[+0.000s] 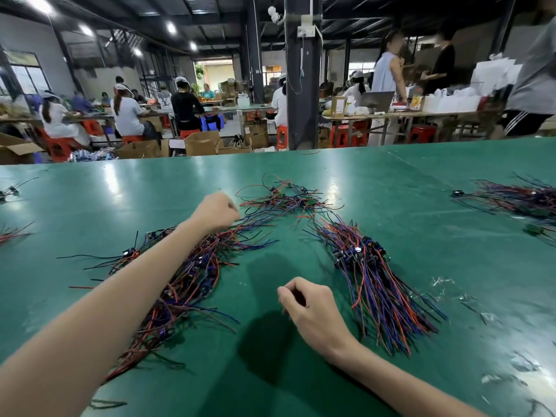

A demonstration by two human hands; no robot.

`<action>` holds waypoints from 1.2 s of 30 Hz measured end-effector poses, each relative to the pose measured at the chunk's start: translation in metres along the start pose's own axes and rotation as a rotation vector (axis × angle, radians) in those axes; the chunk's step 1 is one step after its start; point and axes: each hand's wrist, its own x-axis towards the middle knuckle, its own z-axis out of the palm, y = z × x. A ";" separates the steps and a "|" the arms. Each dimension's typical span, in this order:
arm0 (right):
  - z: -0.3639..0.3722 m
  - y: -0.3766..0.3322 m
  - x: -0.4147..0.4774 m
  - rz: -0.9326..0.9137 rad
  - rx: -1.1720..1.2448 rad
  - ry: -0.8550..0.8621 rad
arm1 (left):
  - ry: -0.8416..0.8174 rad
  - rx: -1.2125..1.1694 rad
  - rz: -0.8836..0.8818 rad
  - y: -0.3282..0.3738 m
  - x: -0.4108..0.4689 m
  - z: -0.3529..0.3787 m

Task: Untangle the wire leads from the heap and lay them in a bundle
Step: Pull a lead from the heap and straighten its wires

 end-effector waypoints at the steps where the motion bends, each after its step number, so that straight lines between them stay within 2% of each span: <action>1: 0.000 0.000 0.000 0.003 0.007 0.002 | -0.025 0.080 -0.019 -0.014 -0.005 -0.001; 5: 0.000 -0.002 -0.001 0.013 0.002 -0.006 | -0.094 0.267 -0.100 -0.052 -0.023 0.001; 10: 0.000 -0.001 0.000 0.032 -0.041 -0.034 | -0.100 0.272 -0.071 -0.065 -0.036 0.008; 16: 0.000 0.002 0.001 0.078 0.036 -0.010 | 0.079 0.257 -0.061 -0.060 -0.043 0.008; 23: -0.001 -0.001 -0.001 0.027 0.040 -0.008 | 0.260 0.107 -0.109 -0.061 -0.042 -0.011; 30: -0.003 0.000 -0.001 -0.010 0.034 -0.008 | 0.111 -0.145 -0.152 -0.059 -0.042 -0.021; 36: -0.003 0.000 -0.001 -0.012 0.024 0.001 | 0.022 -0.005 -0.081 -0.061 -0.046 -0.014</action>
